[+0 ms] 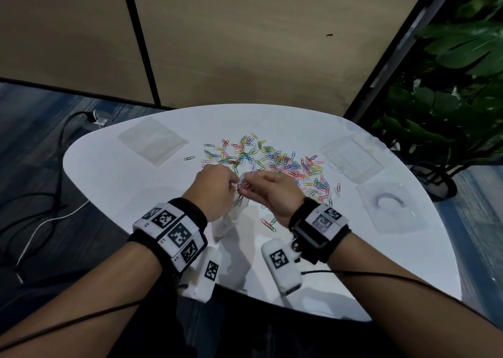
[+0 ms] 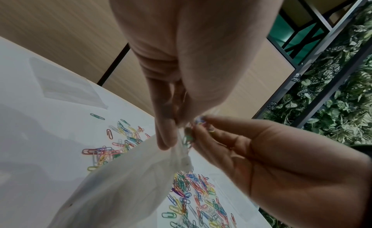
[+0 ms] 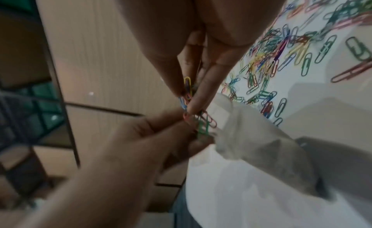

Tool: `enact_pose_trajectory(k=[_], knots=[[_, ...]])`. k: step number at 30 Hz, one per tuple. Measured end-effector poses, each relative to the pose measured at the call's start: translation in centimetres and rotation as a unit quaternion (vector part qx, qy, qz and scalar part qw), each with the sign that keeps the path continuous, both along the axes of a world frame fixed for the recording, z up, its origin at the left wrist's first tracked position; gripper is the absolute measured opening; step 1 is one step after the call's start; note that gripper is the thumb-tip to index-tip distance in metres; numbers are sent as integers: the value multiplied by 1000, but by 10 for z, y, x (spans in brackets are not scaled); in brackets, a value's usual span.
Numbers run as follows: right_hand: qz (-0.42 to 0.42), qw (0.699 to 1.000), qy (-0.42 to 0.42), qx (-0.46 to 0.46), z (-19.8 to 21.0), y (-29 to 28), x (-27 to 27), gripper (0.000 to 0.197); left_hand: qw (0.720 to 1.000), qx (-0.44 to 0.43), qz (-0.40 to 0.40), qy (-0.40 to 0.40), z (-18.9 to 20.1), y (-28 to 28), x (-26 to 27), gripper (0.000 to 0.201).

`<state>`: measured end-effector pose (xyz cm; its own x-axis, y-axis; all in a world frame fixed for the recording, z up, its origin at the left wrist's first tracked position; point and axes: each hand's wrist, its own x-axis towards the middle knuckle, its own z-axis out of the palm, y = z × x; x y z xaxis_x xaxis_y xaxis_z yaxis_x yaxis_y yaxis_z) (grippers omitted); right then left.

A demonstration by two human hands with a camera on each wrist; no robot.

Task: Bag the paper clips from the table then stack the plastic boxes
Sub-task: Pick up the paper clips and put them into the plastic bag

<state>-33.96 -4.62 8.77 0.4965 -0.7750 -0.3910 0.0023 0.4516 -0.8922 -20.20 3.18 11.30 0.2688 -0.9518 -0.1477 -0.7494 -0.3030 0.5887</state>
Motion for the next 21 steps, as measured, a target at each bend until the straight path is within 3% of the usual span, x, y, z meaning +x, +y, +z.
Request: enact_pose_trajectory(k=[2,5,10,13,14,16,18,19,20,21], knots=[[17,993,73,-91,-9,5,6,7,1000,-6,2,-9,2,1,0,27],[66,950,198,-231,-19,6,9,12,1000,-10,7,12,5,2,1,29],[97,929,242,-264,-19,7,15,15,1000,-5,6,17,3,2,2,27],[208,846,327,-367,-15,8,17,22,1000,-1,2,15,2,2,3,25],[231,834,327,-379,-12,8,17,24,1000,0,0,13,2,1,3,25],[220,851,286,-382,-6,4,12,24,1000,-2,1,12,0,1,5,27],[152,911,216,-317,0,-6,3,28,1000,-3,17,25,-3,1,9,31],[124,924,199,-301,0,-11,-3,30,999,-1,26,32,-5,2,11,33],[112,919,209,-314,-3,-17,-10,32,999,1,32,37,-6,2,13,34],[129,891,251,-355,-8,-21,-18,31,999,2,34,41,-7,2,14,34]])
